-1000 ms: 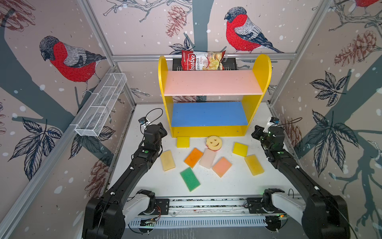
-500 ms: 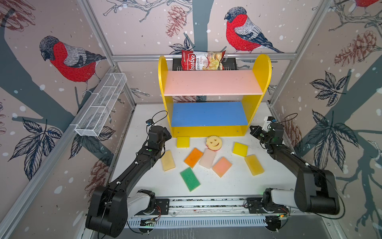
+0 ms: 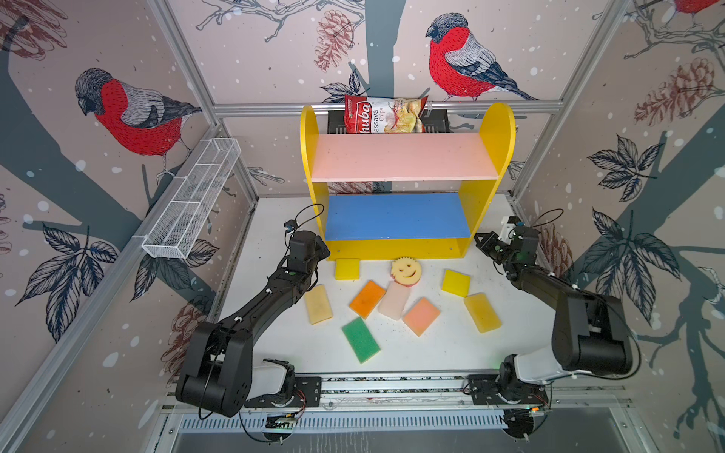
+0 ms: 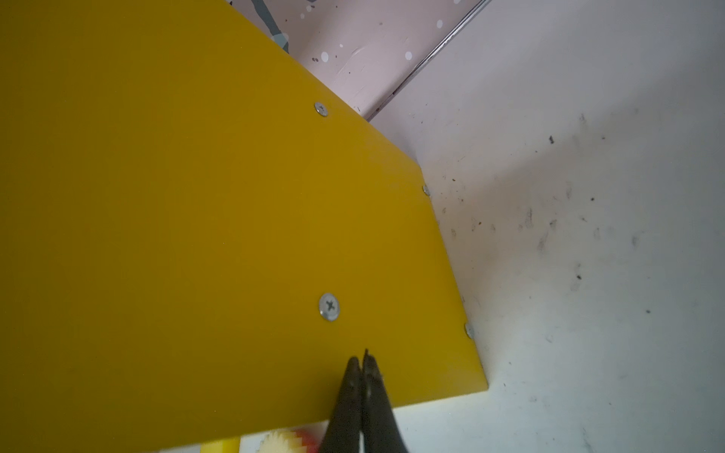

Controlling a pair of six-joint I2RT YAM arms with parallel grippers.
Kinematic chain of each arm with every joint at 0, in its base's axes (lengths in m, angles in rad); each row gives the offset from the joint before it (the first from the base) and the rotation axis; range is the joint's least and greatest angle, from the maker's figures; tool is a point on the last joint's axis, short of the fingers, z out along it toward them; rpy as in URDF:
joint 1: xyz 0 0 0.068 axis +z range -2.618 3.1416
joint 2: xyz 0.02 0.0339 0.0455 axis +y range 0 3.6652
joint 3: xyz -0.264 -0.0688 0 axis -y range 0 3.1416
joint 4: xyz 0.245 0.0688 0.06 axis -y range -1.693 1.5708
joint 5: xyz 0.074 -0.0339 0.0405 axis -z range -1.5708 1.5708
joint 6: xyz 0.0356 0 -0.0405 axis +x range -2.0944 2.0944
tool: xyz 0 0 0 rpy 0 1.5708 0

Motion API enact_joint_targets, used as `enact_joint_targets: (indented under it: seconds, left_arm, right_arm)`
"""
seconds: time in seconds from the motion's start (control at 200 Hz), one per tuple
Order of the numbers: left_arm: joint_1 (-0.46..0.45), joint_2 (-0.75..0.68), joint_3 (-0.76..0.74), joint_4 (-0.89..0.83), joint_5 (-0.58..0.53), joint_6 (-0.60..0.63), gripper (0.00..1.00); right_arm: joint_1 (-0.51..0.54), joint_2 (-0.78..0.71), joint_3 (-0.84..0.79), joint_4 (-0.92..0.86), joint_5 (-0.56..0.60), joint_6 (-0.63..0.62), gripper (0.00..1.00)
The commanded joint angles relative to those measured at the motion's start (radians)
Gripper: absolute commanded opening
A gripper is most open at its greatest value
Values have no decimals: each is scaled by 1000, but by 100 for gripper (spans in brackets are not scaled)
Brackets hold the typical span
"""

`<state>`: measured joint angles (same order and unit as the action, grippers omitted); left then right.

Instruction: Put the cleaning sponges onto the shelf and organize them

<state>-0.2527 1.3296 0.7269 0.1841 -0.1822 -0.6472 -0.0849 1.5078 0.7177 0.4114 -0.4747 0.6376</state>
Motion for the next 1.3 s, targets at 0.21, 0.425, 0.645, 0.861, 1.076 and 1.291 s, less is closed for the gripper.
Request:
enact_joint_targets:
  seconds: [0.21, 0.425, 0.645, 0.861, 1.076, 1.291]
  left_arm:
    - [-3, 95, 65, 58, 47, 12, 0]
    - [-3, 130, 97, 58, 46, 19, 0]
    - [-3, 127, 98, 55, 48, 23, 0]
    - [-5, 115, 91, 55, 41, 23, 0]
    - [-5, 125, 98, 59, 31, 26, 0]
    - [-3, 177, 118, 80, -4, 21, 0]
  right_arm:
    - [9, 77, 59, 46, -15, 30, 0]
    - [9, 75, 75, -5, 13, 2, 0]
    - [14, -42, 8, -114, 40, -53, 0]
    - [51, -109, -57, -118, 53, -53, 0]
    - [56, 6, 34, -95, 56, -49, 0]
    - [52, 119, 133, -72, 33, -31, 0]
